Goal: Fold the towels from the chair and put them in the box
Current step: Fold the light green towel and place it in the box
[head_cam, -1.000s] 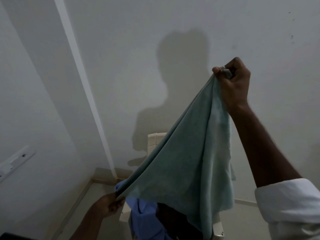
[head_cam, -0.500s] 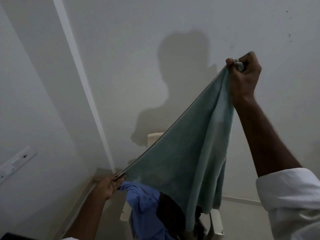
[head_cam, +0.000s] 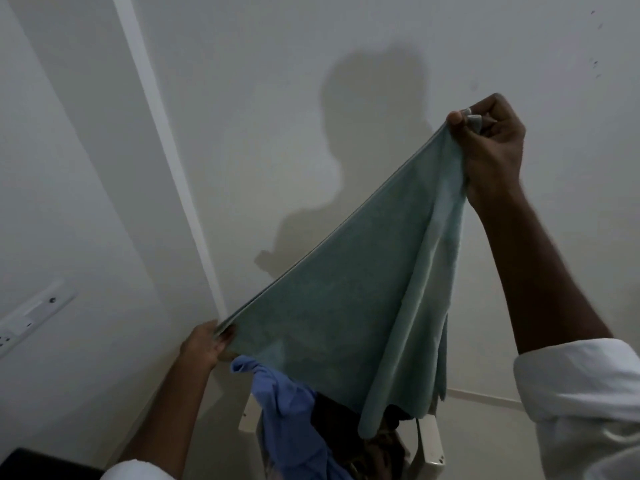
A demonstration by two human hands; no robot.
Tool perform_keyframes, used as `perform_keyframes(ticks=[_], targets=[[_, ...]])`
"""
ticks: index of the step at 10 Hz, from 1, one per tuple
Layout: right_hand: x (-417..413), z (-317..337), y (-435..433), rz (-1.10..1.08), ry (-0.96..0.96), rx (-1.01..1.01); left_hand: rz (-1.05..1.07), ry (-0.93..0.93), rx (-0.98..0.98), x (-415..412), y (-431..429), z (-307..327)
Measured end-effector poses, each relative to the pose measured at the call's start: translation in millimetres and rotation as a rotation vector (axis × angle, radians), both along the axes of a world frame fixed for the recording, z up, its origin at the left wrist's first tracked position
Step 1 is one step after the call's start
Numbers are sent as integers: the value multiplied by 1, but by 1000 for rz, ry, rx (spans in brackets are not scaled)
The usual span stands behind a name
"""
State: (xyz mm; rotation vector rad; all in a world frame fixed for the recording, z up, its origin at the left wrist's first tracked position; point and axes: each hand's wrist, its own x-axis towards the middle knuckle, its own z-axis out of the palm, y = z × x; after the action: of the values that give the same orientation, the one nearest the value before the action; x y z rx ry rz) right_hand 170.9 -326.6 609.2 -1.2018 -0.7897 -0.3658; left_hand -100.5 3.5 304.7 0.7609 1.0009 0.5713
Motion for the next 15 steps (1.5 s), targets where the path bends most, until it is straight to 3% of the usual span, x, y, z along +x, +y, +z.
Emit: perform_keyframes(ticks=[2,3,4,5,7,8,9,10,12,15], targets=[[-3,4,-10,194,11,-119,121,49,-70,-7,21,-20],[-4,4,-16,366,1,-158,148,9,-118,-3,21,-13],[-8,5,-21,707,-20,-218,199,-4,-106,7,18,1],[-13,0,-19,842,9,-273,149,-63,-16,19,17,9],[-34,-34,10,831,2,-561,-36,-183,329,65,-40,87],[-47,-62,37,815,-15,-655,-223,-278,584,86,-82,128],[-53,-78,51,764,-25,-711,-290,-288,710,91,-103,143],[-58,-93,64,666,-34,-732,-341,-333,784,90,-122,155],[-61,-111,80,472,-24,-674,-391,-456,701,83,-135,160],[-61,-133,89,324,-64,-698,-471,-412,793,77,-127,158]])
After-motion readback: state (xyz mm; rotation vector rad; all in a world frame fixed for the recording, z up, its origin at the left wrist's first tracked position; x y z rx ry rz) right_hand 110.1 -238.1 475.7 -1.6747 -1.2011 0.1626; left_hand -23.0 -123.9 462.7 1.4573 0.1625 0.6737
